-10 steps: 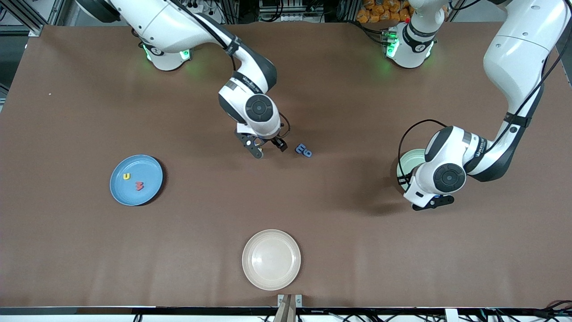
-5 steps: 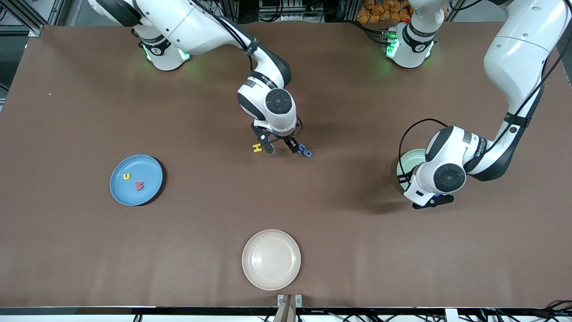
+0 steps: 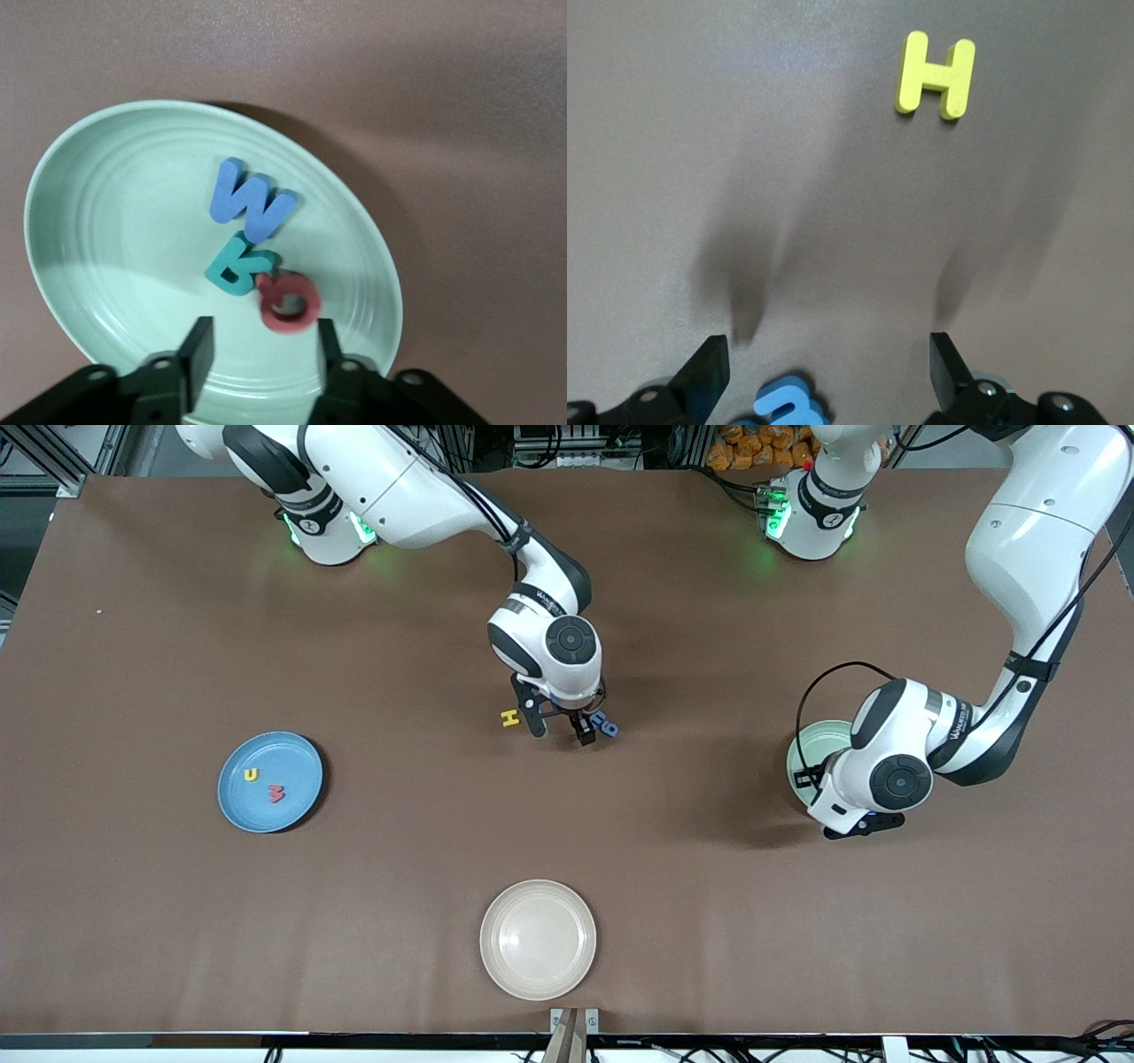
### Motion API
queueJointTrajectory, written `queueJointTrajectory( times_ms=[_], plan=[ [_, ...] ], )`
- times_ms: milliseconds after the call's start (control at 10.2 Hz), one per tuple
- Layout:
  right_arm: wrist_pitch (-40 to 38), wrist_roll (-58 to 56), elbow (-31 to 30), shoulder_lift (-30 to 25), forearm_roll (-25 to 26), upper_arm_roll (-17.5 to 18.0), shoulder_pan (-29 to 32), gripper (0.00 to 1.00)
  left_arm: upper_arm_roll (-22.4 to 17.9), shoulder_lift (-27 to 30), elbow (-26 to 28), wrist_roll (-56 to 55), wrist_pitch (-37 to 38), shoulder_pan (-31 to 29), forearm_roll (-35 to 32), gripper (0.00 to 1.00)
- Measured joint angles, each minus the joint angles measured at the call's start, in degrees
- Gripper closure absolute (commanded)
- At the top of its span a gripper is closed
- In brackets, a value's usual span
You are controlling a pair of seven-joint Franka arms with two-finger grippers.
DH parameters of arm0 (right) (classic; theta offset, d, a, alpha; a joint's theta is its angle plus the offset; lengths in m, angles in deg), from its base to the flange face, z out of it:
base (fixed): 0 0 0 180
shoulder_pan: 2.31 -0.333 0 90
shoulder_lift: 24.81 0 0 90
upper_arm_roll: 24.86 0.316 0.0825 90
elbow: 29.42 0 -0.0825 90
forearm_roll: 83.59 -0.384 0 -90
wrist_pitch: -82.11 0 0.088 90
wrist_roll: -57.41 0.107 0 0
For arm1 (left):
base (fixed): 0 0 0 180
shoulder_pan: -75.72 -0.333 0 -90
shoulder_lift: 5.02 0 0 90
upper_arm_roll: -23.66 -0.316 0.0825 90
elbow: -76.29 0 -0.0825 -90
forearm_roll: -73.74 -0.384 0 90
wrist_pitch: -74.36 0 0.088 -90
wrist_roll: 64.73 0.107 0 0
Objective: Sort upper and lower case letters into plates
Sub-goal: 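Grasp the blue E with the right gripper while the left gripper lifts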
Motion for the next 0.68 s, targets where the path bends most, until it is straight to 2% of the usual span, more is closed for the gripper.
queueJointTrajectory(
  times_ms=[293, 488, 683],
  plan=[
    [0.1, 0.22, 0.94, 0.72, 1.95, -0.32, -1.23, 0.0, 1.48, 1.58, -2.18, 0.0, 0.78, 0.07, 0.0, 0.0],
    [0.11, 0.31, 2.88, 1.68, 2.84, -0.49, -2.43, 0.0, 4.45, 5.74, -5.64, 0.0, 7.95, -0.03, 0.02, 0.0],
    [0.11, 0.34, 4.0, 2.74, 4.09, -0.61, -3.35, 0.0, 8.21, 11.79, -9.92, -0.2, 17.13, -0.03, 4.83, 0.0]
  ],
)
